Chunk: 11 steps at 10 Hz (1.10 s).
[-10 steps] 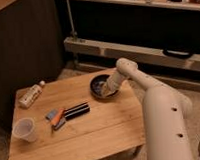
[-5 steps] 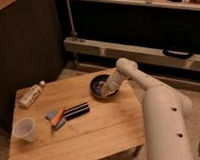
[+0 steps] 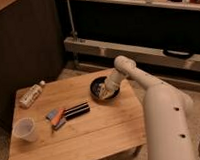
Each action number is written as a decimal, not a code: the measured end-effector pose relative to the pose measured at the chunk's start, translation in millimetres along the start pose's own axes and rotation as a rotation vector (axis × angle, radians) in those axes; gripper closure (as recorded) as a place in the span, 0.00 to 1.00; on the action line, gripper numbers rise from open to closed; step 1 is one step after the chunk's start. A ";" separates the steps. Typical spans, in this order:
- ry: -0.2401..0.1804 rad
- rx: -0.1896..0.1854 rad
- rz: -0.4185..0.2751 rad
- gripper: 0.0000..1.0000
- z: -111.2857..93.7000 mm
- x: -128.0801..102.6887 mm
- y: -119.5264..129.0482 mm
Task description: Push the ceramic bowl across the table
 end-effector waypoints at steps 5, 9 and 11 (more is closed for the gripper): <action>-0.051 0.031 -0.007 1.00 -63.6 -79.9 3.2; -0.019 0.084 0.025 1.00 -69.8 -61.4 -2.9; 0.006 0.119 0.045 1.00 -50.8 -33.8 -3.0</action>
